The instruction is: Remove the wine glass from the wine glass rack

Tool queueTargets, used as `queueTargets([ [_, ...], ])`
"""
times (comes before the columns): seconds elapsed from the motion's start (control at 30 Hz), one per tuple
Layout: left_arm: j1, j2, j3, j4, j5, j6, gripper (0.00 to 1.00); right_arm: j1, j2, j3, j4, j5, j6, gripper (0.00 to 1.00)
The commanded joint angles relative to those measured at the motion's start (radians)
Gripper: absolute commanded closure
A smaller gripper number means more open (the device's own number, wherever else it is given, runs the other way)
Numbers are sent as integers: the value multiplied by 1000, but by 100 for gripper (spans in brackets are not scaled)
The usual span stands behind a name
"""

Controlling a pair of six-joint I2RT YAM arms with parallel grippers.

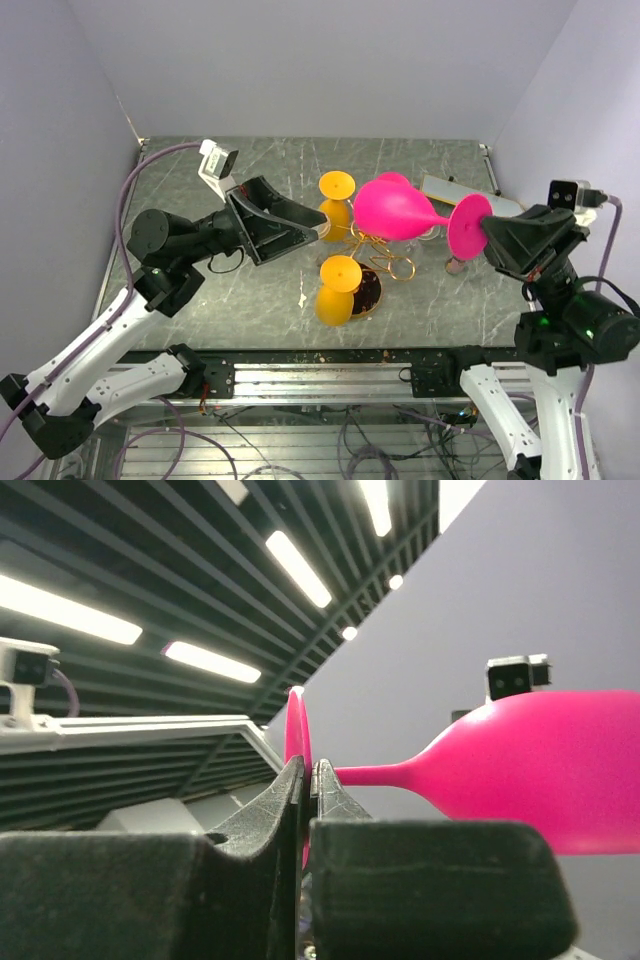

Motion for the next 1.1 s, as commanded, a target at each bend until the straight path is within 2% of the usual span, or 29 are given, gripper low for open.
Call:
queueTargets([
  [0.0, 5, 39, -24, 251, 48, -145, 1, -4, 72, -38, 346, 31, 247, 100],
  [0.3, -1, 159, -20, 530, 81, -291, 6, -4, 166, -129, 561, 24, 407, 100],
  [0.5, -31, 232, -16, 644, 89, -345, 19, -3, 205, -203, 635, 29, 454, 100],
  [0.7, -66, 301, 6, 725, 93, -370, 36, -4, 223, -259, 680, 33, 481, 100],
  [0.8, -75, 329, 22, 728, 103, -367, 53, -4, 226, -267, 665, 29, 412, 100],
  [0.87, -75, 334, 26, 717, 108, -355, 66, -3, 206, -251, 555, 19, 309, 99],
  [0.97, -75, 315, 21, 641, 107, -306, 82, -4, 155, -196, 290, 12, 94, 81],
  [1.07, -72, 268, 18, 488, 83, -192, 92, -3, 96, -129, 13, 74, -144, 53],
])
